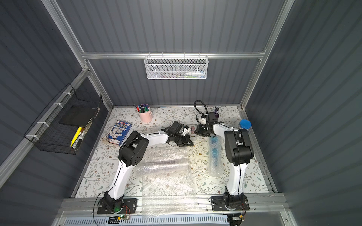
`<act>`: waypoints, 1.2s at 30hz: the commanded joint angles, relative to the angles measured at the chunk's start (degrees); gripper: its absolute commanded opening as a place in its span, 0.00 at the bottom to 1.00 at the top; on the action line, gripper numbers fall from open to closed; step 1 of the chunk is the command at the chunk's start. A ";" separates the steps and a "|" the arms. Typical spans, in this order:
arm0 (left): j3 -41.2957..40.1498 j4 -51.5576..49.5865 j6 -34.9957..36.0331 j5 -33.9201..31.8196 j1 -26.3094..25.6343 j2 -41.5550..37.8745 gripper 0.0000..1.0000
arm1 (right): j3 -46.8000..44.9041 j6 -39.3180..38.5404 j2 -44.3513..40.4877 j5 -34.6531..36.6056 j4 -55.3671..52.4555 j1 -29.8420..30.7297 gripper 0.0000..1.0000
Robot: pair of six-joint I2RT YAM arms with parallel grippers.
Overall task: Wrap wine bottles in bubble wrap
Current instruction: Tear off the tape using the Tape Cutter.
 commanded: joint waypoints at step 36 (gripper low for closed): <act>-2.80 -12.00 11.63 -2.46 -2.29 -2.55 0.00 | -1.62 0.52 0.04 4.88 -1.29 -0.07 0.20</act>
